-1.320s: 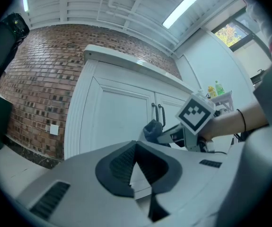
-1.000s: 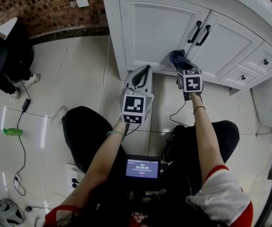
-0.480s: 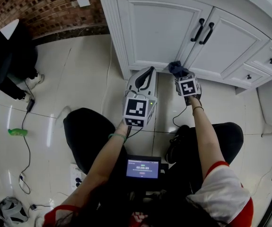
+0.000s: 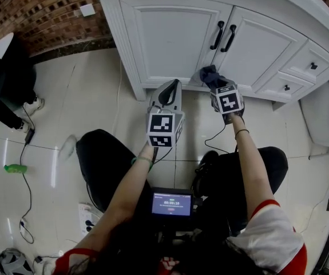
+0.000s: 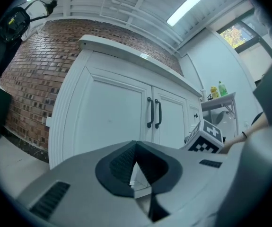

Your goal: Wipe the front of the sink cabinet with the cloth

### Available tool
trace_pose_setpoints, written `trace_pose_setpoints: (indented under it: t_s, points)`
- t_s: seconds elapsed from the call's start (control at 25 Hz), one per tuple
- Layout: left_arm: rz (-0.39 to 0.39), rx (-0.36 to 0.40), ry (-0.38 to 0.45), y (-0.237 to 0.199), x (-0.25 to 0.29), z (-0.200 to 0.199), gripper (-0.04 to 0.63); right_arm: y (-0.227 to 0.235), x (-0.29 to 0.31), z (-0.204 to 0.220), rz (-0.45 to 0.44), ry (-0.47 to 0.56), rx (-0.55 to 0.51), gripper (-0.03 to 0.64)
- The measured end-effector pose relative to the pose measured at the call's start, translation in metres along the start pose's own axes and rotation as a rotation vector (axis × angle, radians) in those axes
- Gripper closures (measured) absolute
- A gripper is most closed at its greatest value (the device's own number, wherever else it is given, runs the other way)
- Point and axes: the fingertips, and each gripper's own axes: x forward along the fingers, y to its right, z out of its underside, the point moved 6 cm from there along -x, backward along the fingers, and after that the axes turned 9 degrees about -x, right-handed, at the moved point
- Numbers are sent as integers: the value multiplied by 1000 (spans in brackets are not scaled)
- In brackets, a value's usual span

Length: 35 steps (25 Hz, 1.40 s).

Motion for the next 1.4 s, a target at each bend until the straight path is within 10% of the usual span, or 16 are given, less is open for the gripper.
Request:
trace_pose_setpoints:
  t_s: [0.76, 0.96, 1.16, 1.4]
  points:
    - [171, 48, -52, 121, 18, -33, 563, 146, -187, -144, 168, 322, -83, 531]
    - [194, -67, -2, 133, 16, -65, 563, 146, -208, -168, 172, 397, -78, 531]
    - [230, 61, 14, 145, 18, -77, 563, 146, -194, -161, 188, 386, -75, 531]
    - [234, 36, -6, 137, 27, -67, 563, 130, -148, -116, 145, 305, -30, 531]
